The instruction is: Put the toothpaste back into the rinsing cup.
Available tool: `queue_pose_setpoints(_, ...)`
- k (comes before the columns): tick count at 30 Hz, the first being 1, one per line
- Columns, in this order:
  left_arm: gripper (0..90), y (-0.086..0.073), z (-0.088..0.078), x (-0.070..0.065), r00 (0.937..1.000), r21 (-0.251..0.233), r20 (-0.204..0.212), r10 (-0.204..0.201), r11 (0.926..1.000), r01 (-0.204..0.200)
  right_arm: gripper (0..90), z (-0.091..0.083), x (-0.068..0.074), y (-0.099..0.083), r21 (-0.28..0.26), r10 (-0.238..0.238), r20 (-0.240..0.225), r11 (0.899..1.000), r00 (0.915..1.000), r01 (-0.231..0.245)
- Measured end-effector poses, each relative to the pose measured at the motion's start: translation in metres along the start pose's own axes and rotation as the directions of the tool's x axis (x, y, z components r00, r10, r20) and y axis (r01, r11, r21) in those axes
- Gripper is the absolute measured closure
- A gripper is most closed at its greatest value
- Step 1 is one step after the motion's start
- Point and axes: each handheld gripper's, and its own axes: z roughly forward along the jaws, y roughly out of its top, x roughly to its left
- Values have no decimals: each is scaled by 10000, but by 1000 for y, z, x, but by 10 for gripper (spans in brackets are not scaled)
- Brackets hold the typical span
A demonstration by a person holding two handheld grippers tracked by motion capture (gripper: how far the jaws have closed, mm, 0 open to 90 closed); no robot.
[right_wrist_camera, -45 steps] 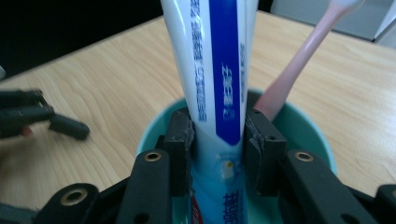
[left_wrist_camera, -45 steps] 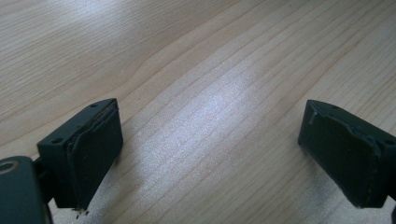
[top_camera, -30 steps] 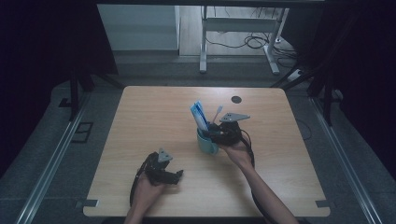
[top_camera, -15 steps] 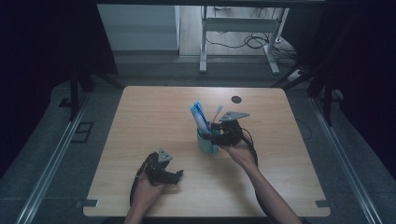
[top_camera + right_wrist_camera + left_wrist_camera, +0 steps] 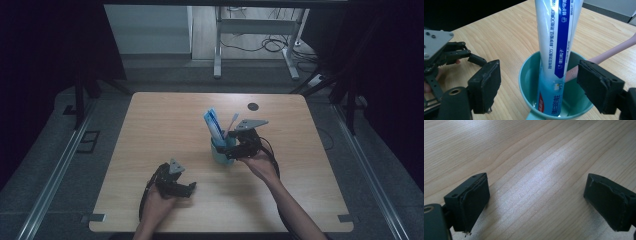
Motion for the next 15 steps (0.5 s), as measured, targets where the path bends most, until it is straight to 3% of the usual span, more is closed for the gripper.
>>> queue_pose_setpoints(15, 65, 0, 0, 0, 10000, -22, -4, -30, 10000, 30, 107, -14, 6, -2, 408, -296, 276, 9988, 9992, 285)
